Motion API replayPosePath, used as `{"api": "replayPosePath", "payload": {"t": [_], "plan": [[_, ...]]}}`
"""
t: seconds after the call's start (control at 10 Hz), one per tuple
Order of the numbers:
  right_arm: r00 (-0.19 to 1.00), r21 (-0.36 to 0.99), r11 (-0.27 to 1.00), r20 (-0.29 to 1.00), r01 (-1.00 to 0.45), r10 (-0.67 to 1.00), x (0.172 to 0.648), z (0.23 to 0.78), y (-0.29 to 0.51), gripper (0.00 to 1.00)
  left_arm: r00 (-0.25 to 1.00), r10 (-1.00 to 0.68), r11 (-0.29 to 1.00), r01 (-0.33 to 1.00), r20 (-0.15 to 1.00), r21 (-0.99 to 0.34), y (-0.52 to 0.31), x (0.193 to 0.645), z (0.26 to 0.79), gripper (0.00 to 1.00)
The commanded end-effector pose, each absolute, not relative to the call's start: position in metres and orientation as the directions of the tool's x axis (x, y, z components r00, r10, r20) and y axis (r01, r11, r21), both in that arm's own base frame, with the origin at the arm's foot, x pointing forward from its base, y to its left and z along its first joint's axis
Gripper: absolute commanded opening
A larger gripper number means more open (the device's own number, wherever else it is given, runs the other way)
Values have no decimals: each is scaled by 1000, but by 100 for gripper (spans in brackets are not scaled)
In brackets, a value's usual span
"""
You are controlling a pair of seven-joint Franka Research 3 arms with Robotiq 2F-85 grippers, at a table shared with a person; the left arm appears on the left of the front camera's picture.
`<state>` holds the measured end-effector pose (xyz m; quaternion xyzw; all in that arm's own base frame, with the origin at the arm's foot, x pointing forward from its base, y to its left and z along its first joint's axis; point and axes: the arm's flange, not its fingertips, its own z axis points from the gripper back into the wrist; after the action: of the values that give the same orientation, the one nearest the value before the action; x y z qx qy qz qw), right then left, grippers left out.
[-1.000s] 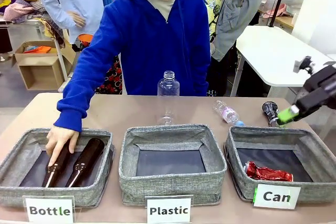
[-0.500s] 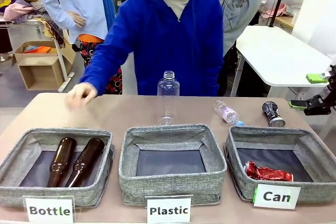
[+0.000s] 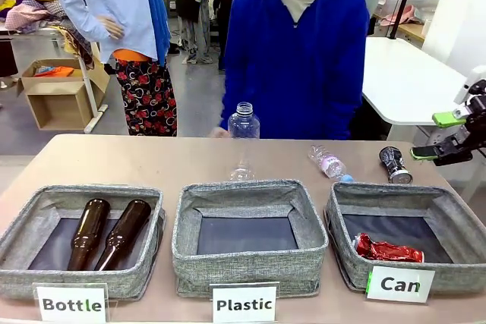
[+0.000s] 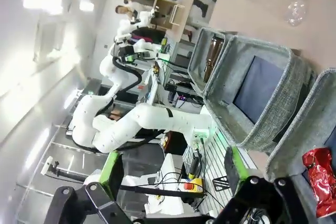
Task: Sort the can waste into the basket.
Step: Pick up the can waste from the table and place it in the right Fabric basket.
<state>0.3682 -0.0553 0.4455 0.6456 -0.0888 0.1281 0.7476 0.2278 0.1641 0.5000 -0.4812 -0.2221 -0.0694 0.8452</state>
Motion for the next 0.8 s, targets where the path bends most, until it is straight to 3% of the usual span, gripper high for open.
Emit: {"api": "replayPosePath", "payload": {"t": [0.0, 0.3, 0.4, 0.5, 0.6, 0.7], "plan": [[945, 937, 132, 315, -324, 83, 366, 446, -62, 100, 900, 15, 453, 383, 436, -805, 139, 274, 483, 100], [945, 937, 132, 315, -324, 83, 366, 446, -62, 100, 926, -14, 385, 353, 377, -853, 91, 332, 453, 100], [945, 937, 132, 315, -324, 83, 366, 446, -62, 100, 937, -32, 420, 329, 348, -846, 75, 342, 443, 100], [945, 937, 132, 315, -324, 83, 366, 446, -62, 100, 942, 10, 537, 277, 334, -797, 62, 356, 431, 100], [945, 937, 132, 315, -324, 83, 366, 446, -62, 100, 939, -27, 398, 325, 343, -858, 76, 330, 442, 100], [945, 937, 132, 315, -324, 83, 366, 446, -62, 100, 939, -27, 398, 325, 343, -858, 76, 330, 442, 100]]}}
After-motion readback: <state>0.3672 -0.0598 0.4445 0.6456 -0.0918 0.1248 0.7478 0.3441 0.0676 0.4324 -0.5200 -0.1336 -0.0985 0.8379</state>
